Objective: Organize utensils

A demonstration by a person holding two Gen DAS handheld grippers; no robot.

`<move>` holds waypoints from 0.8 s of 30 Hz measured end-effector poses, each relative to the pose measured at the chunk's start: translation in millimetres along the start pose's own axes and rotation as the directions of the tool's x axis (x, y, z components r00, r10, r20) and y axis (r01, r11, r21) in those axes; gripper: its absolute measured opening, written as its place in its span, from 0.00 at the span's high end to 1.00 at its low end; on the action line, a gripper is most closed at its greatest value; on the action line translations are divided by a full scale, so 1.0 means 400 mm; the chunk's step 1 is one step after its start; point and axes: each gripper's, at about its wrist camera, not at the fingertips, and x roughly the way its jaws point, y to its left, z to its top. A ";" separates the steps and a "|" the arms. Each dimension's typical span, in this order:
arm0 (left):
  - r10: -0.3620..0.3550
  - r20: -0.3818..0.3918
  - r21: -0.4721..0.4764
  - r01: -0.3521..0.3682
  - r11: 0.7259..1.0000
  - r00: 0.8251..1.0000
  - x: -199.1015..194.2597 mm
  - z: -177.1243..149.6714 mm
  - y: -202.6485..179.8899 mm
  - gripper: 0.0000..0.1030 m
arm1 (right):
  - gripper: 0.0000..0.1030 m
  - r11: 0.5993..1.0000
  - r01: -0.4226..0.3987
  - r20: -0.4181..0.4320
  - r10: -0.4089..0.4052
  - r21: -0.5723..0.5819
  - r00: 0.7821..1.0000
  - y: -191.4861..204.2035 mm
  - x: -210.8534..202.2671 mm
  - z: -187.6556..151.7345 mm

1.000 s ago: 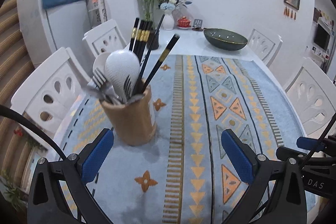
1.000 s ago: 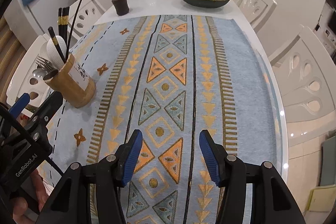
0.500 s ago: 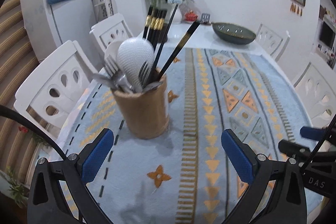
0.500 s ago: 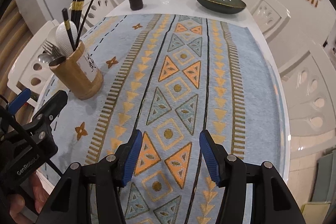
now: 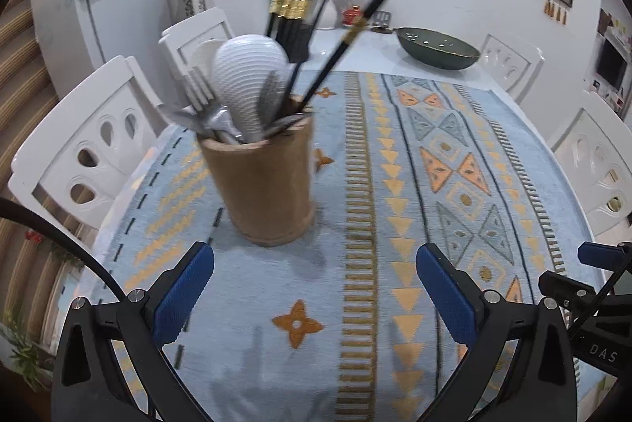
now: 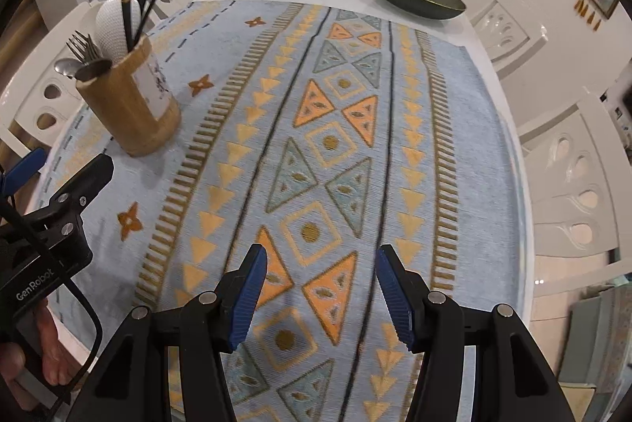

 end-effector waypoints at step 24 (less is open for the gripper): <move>-0.025 0.038 0.042 0.023 0.999 0.999 -0.007 0.026 -0.036 0.01 | 0.46 0.998 0.007 -0.033 -0.005 0.066 0.999 -0.063 0.025 -0.023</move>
